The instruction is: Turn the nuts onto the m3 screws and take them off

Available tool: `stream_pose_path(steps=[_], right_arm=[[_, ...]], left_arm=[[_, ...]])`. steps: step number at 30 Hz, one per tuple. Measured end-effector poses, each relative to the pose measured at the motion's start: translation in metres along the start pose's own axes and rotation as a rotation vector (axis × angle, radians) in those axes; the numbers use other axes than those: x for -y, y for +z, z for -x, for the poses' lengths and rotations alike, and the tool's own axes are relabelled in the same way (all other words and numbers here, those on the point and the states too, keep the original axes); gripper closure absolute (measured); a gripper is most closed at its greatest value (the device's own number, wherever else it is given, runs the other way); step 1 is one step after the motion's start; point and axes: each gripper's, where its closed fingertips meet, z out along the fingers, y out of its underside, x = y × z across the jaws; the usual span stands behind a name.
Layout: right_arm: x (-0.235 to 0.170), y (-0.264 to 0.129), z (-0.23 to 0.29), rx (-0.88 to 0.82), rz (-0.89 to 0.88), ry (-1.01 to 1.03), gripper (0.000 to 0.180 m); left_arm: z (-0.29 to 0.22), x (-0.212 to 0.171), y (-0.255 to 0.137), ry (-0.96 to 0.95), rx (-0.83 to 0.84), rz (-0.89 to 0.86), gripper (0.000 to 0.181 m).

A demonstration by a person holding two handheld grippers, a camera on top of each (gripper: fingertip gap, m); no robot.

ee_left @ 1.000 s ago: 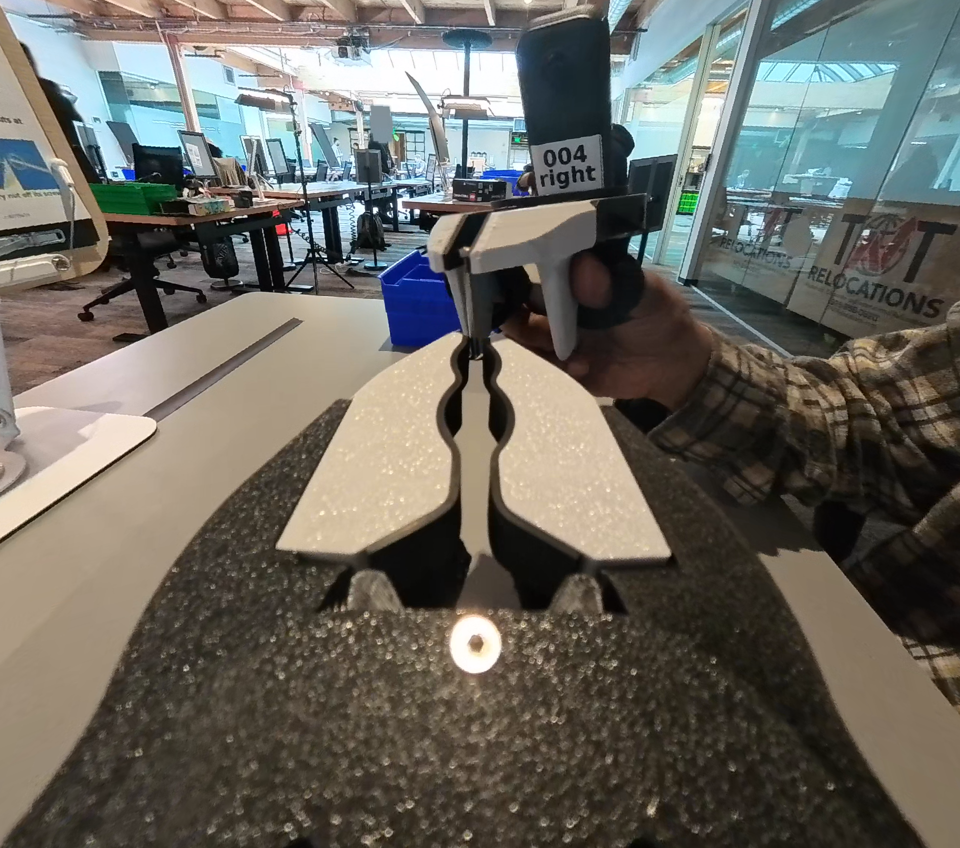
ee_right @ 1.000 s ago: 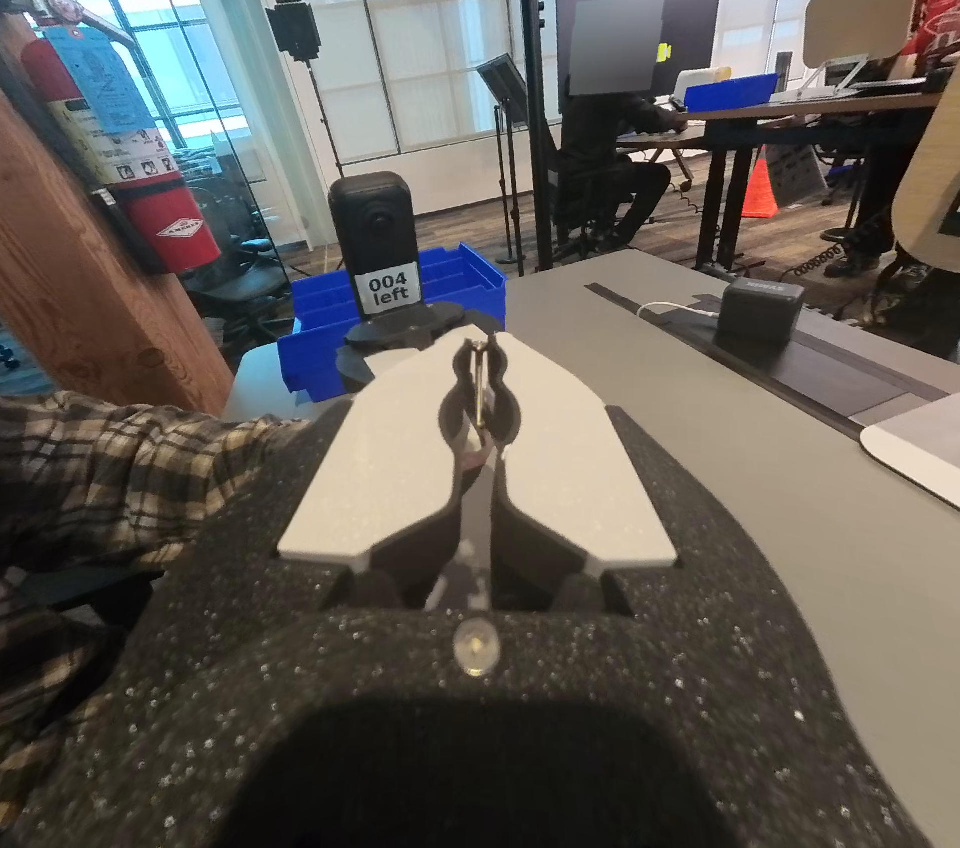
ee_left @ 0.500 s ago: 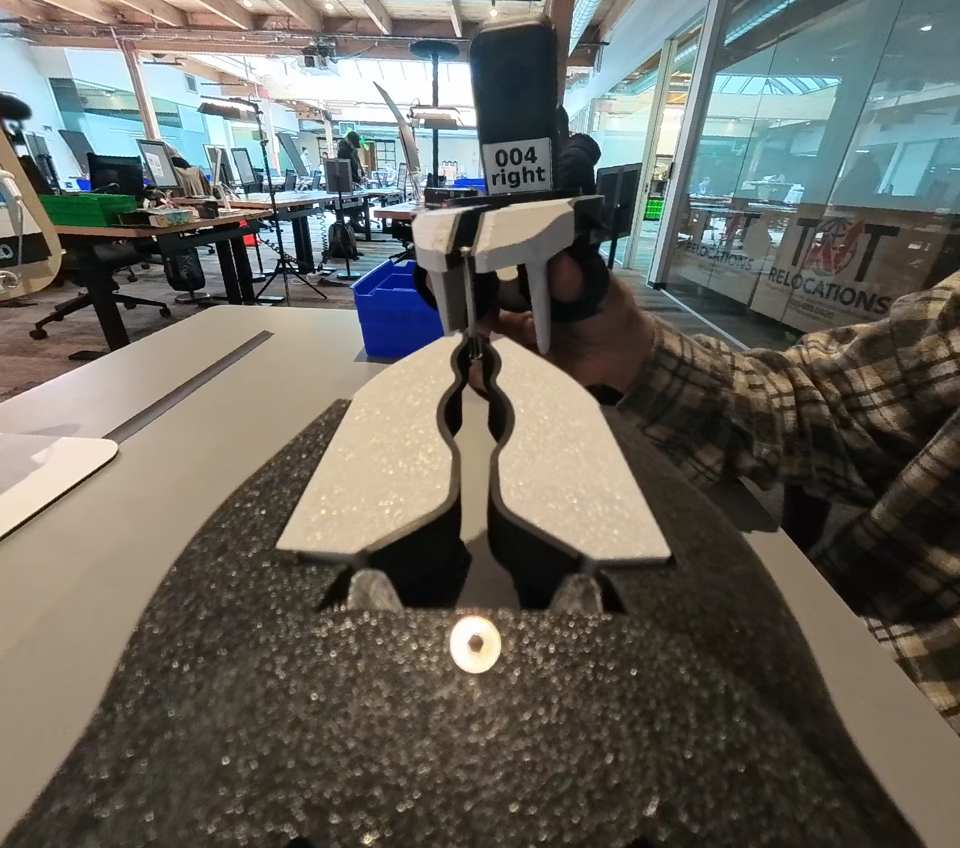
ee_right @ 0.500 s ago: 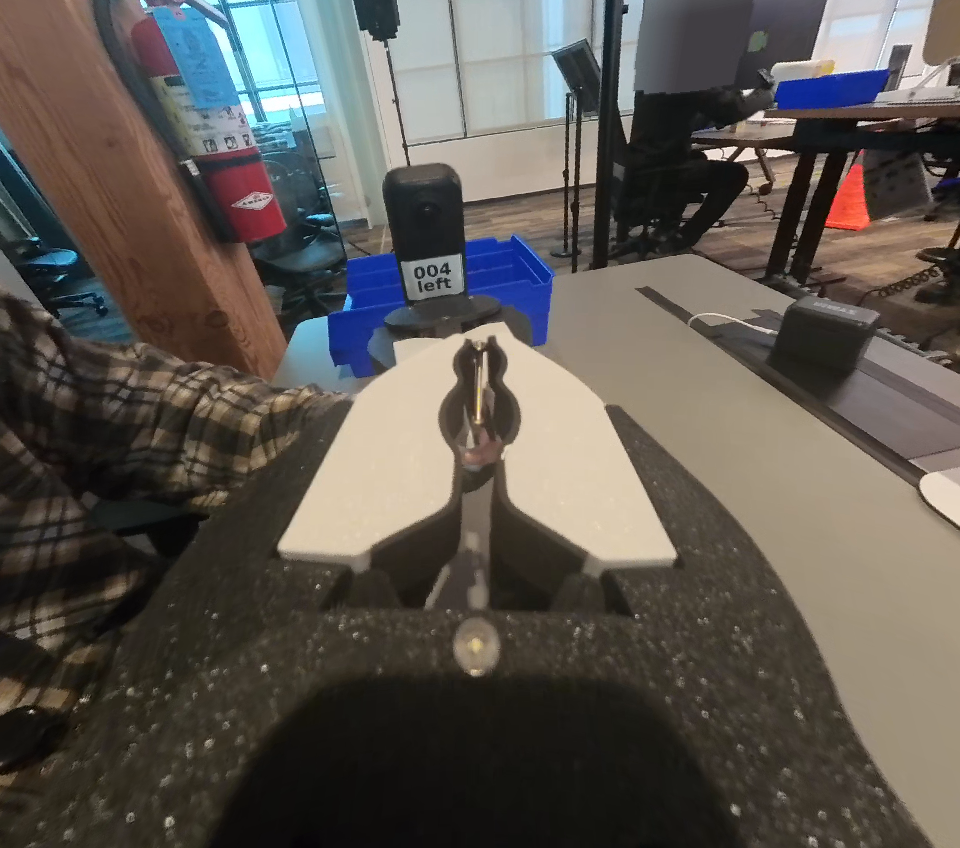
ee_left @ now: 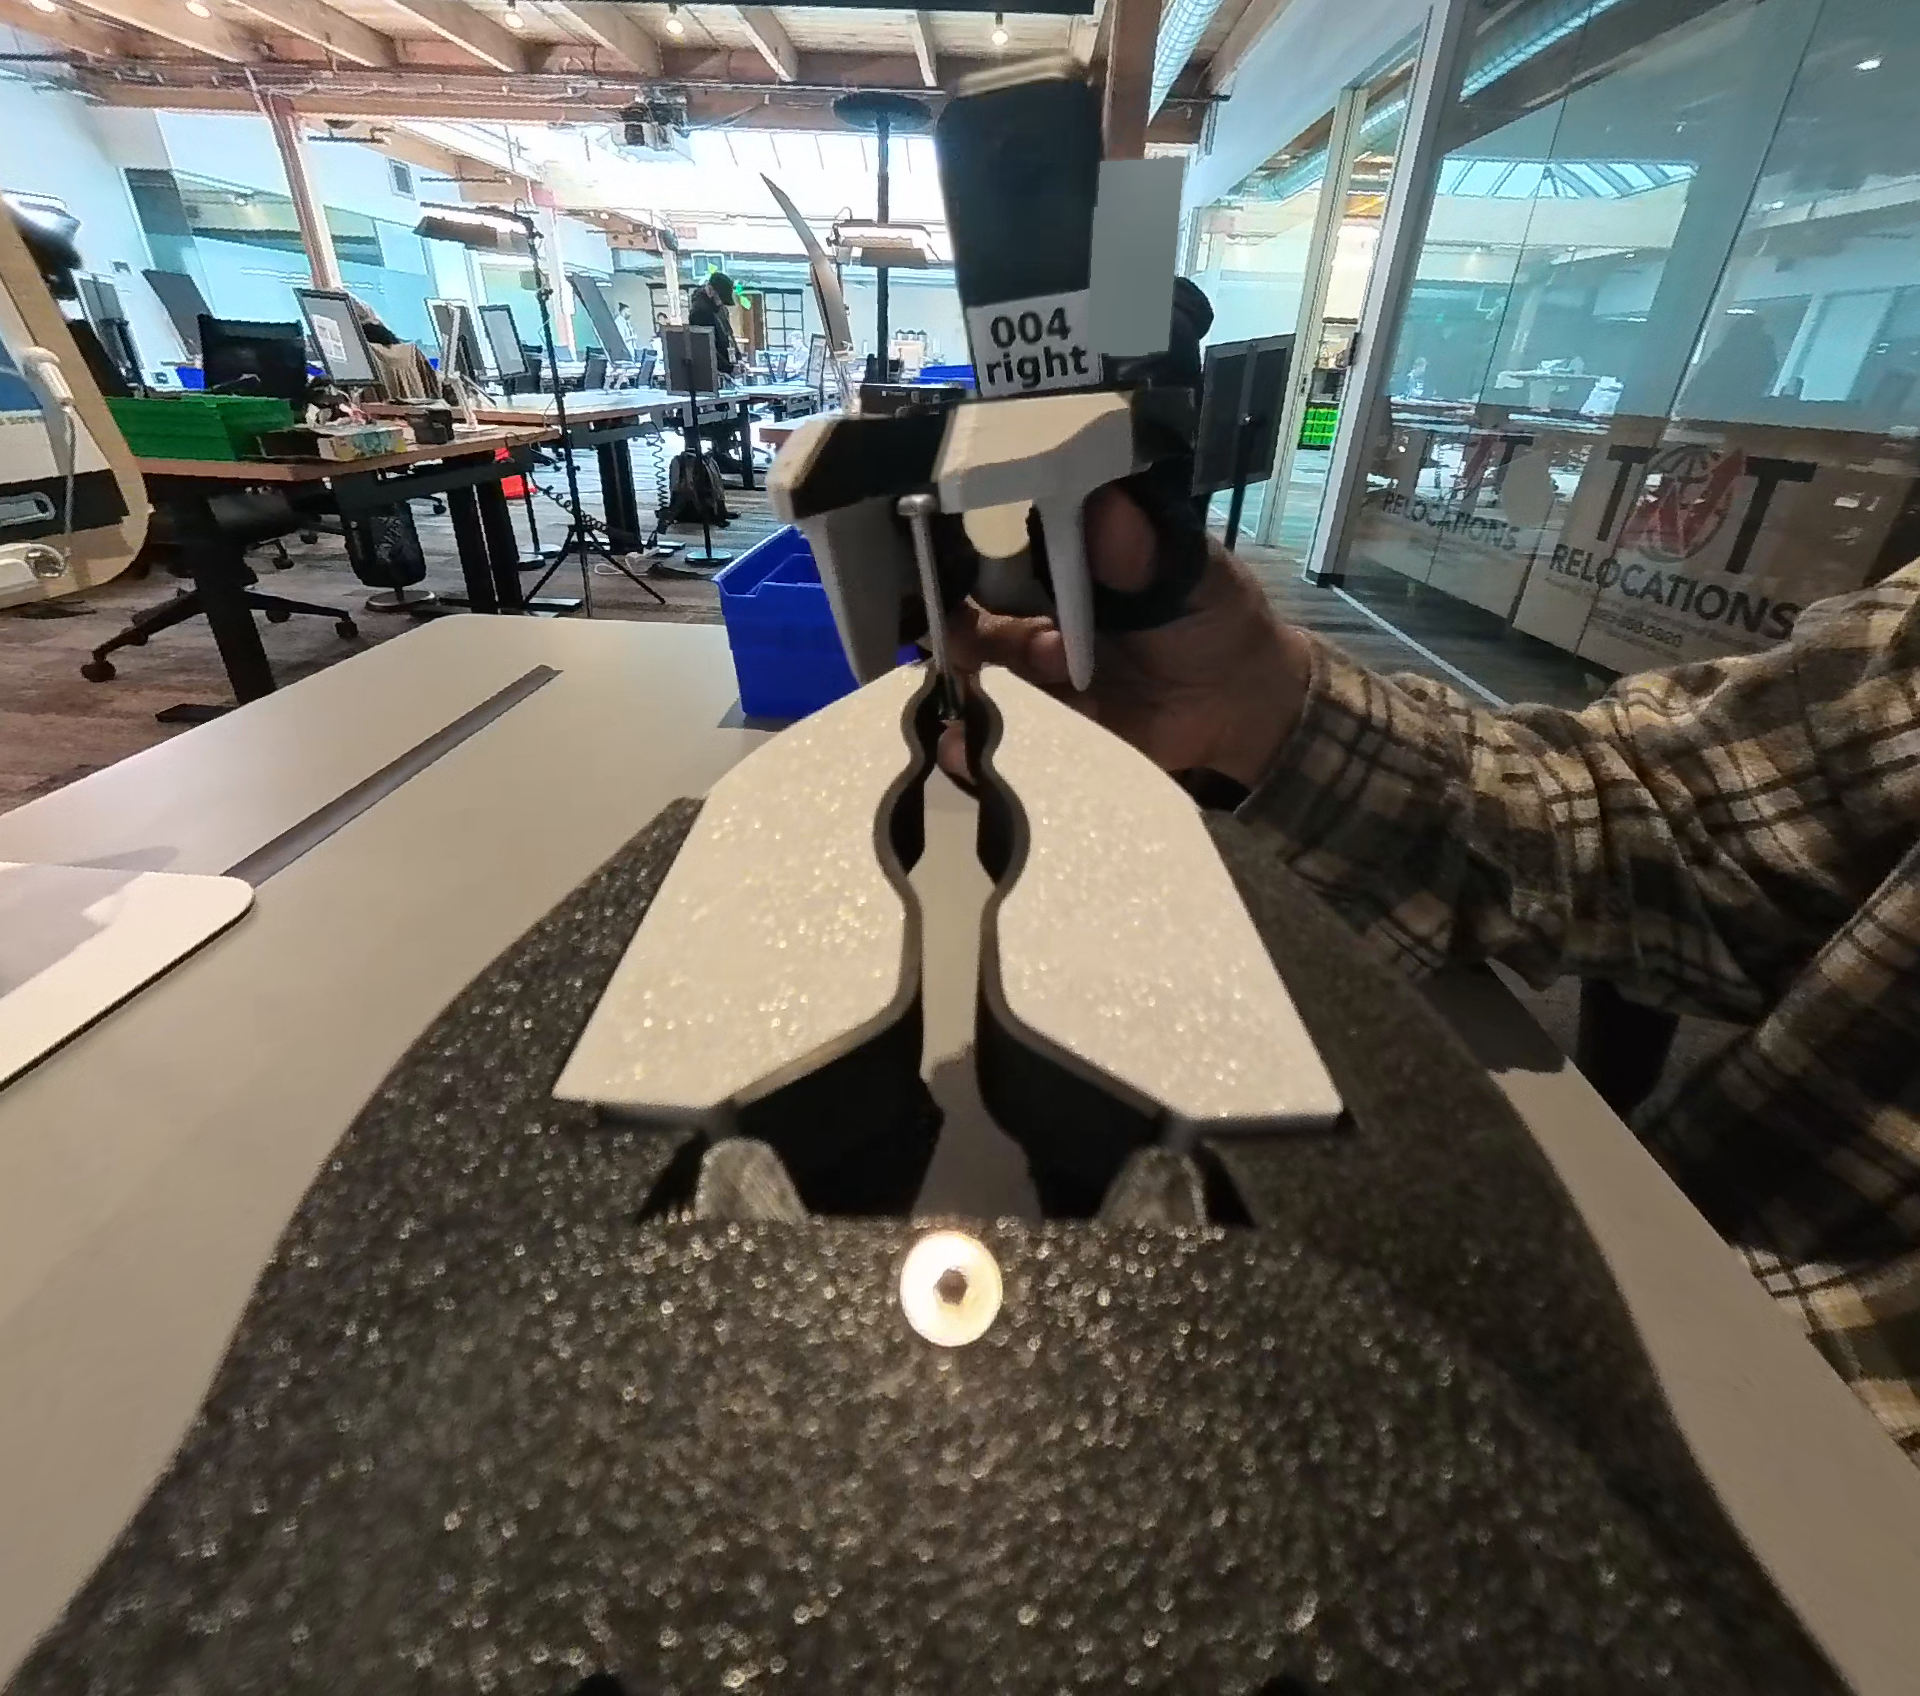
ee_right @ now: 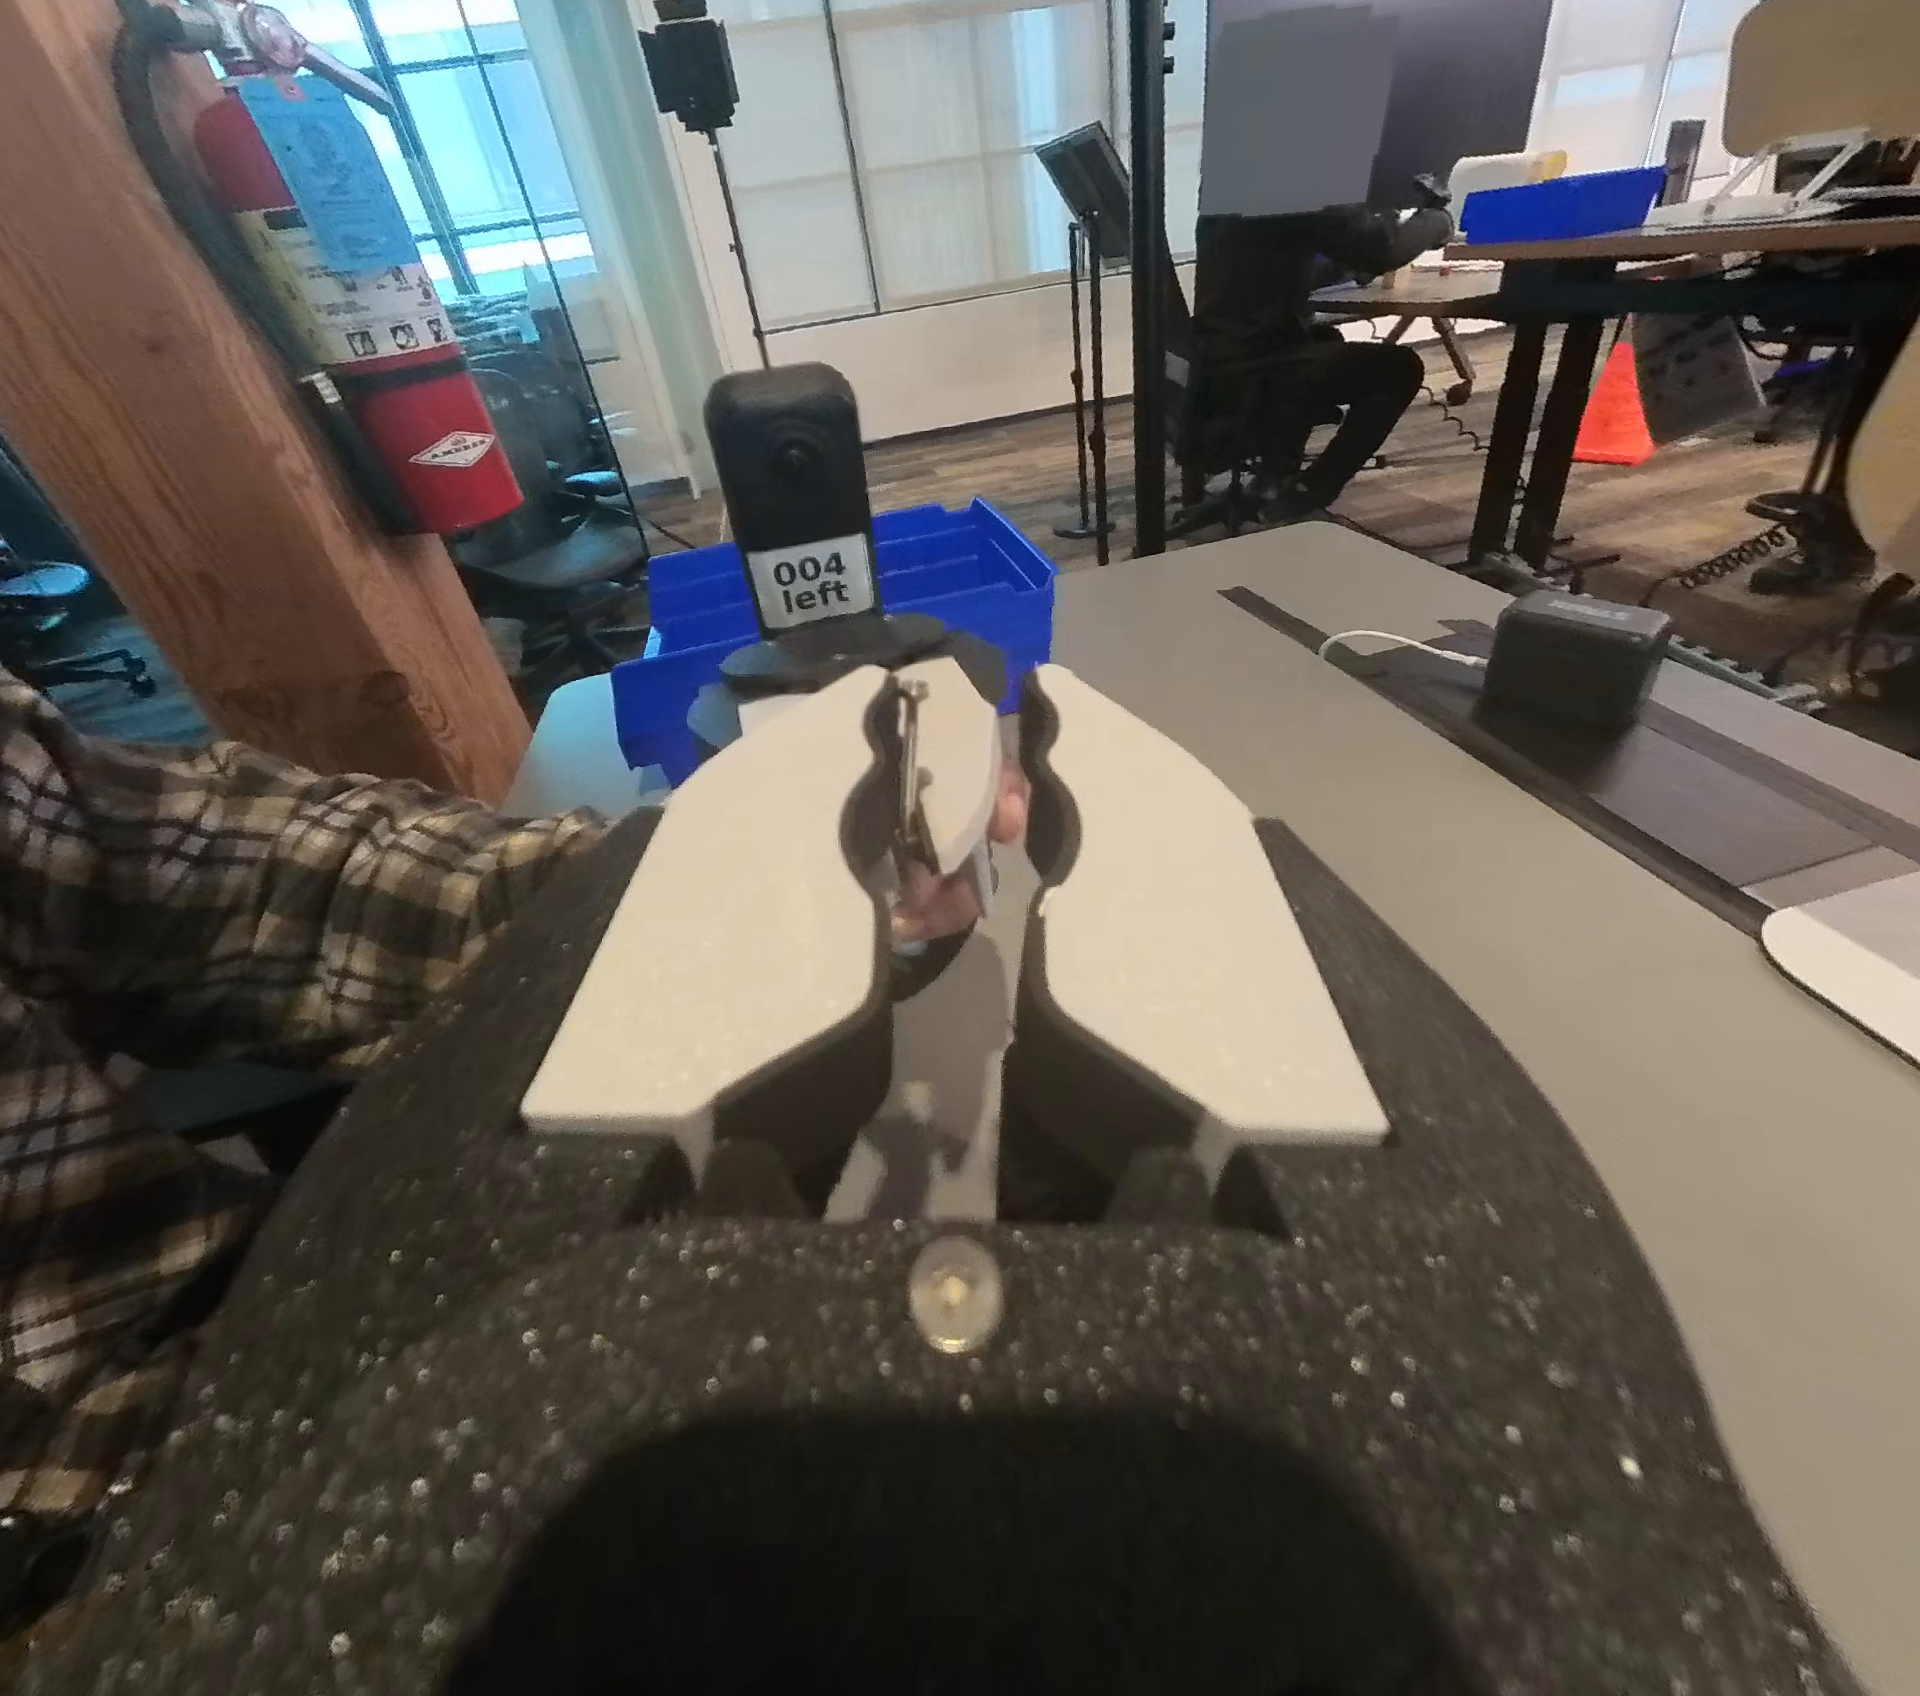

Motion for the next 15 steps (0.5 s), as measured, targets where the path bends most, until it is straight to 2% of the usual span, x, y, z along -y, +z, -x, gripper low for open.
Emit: stream_pose_path(steps=[15], right_arm=[[0.0017, -0.0019, 0.0004, -0.008, -0.005, -0.007, 0.160]], left_arm=[[0.0005, 0.0018, -0.0008, -0.002, 0.001, -0.008, 0.177]])
